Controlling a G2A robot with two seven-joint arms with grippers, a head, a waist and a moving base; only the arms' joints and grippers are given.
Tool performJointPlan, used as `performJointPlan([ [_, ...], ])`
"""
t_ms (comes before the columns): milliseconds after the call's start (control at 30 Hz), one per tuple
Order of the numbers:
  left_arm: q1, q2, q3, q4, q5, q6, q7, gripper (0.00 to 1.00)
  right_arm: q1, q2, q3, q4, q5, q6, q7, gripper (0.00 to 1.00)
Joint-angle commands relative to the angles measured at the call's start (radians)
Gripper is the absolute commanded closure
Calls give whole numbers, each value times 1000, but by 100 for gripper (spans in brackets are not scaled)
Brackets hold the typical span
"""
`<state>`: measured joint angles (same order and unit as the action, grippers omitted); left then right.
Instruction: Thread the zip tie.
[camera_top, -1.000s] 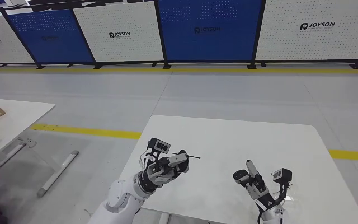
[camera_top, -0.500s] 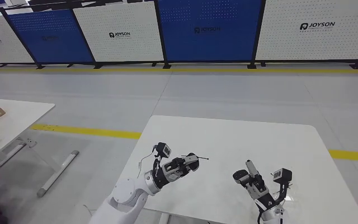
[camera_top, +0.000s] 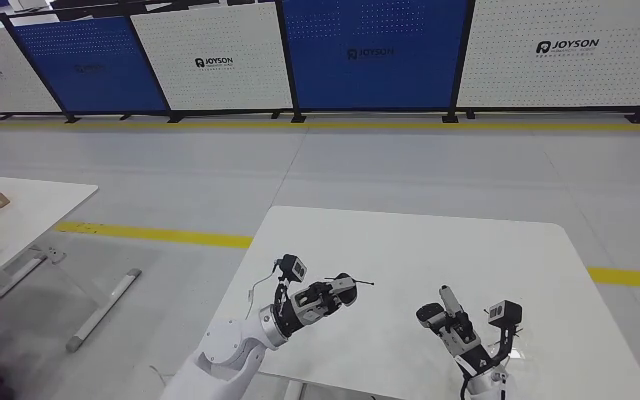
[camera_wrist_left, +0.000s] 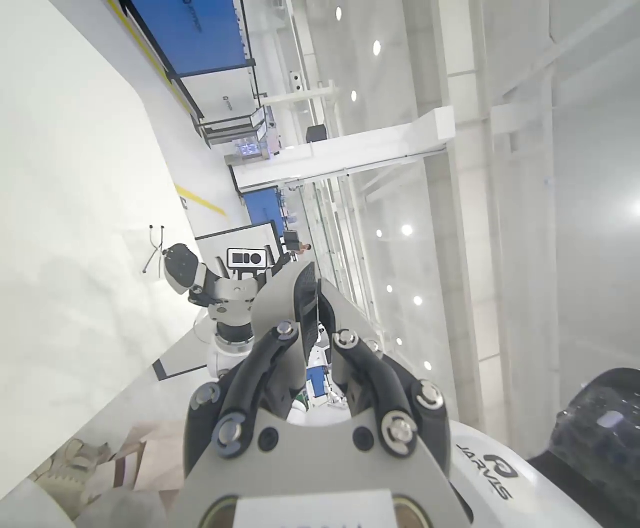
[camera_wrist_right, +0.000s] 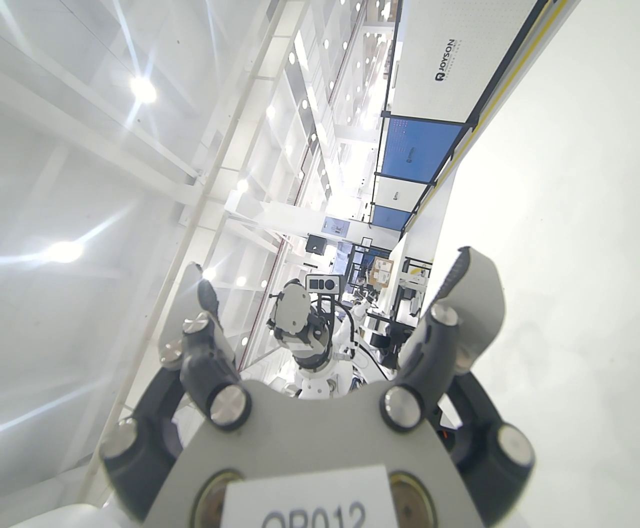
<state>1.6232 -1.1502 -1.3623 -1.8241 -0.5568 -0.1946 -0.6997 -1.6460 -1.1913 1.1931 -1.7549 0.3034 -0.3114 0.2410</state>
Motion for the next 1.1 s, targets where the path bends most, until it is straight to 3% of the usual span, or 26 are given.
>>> performJointPlan([
  [0, 0, 0, 0, 0, 0, 0, 0, 100, 0, 0, 0, 0, 0, 0, 0, 0],
  [133, -4, 0, 13, -2, -16, 9, -8, 100, 0, 0, 0, 0, 0, 0, 0, 0],
  [267, 6, 3, -6, -11, -83, -23, -66, 100, 0, 0, 0, 0, 0, 0, 0, 0],
  [833, 8, 4, -8, -12, -83, -26, -67, 100, 0, 0, 0, 0, 0, 0, 0, 0],
  [1067, -33, 3, 45, 30, 49, 37, 15, 100, 0, 0, 0, 0, 0, 0, 0, 0],
])
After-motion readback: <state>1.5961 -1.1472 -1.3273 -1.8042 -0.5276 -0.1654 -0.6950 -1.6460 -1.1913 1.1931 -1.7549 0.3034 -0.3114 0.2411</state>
